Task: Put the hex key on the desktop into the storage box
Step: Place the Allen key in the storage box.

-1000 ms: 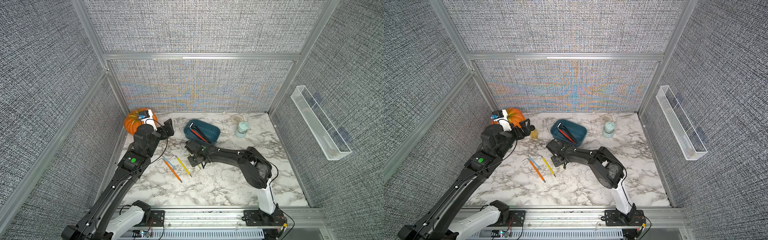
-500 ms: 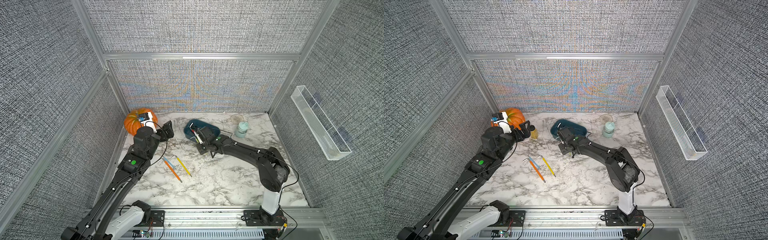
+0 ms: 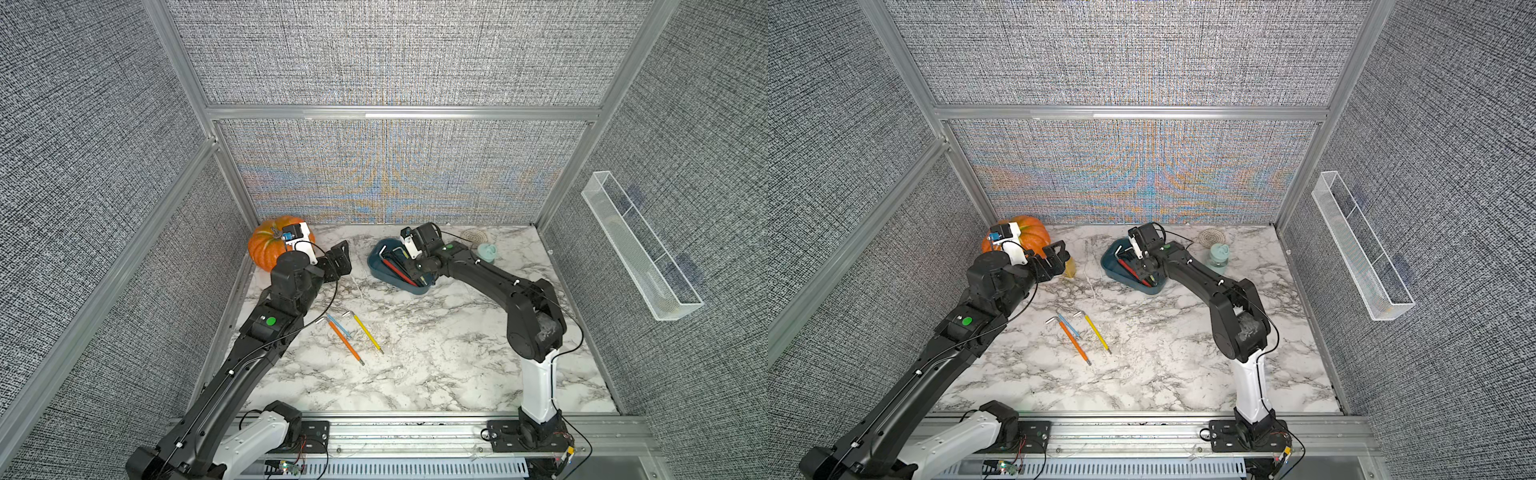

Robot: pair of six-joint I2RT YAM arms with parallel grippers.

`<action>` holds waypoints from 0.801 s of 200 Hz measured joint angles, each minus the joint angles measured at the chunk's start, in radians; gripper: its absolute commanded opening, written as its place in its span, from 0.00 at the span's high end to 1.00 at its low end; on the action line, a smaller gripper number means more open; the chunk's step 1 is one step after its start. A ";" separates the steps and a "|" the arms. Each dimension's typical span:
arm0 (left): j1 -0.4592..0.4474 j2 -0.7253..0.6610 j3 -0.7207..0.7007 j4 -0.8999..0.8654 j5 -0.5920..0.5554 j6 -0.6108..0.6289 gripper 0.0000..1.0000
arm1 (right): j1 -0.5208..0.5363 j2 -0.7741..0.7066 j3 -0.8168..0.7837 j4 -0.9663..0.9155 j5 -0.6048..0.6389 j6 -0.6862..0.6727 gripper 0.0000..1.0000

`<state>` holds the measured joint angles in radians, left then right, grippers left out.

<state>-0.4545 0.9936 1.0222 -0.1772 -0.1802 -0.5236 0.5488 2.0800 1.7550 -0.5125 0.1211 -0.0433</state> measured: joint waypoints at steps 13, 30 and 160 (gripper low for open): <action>0.000 0.003 0.009 0.000 0.000 0.001 0.00 | -0.012 0.047 0.057 -0.005 -0.007 -0.017 1.00; 0.000 0.006 0.016 -0.001 0.000 0.004 0.00 | -0.012 0.114 0.141 -0.025 -0.021 -0.042 1.00; 0.001 0.025 0.029 -0.013 -0.001 0.028 0.00 | -0.011 0.333 0.323 -0.085 -0.044 -0.070 0.93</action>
<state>-0.4538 1.0183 1.0515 -0.1902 -0.1810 -0.4953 0.5377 2.4130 2.0785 -0.5976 0.0769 -0.1135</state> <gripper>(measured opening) 0.996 0.090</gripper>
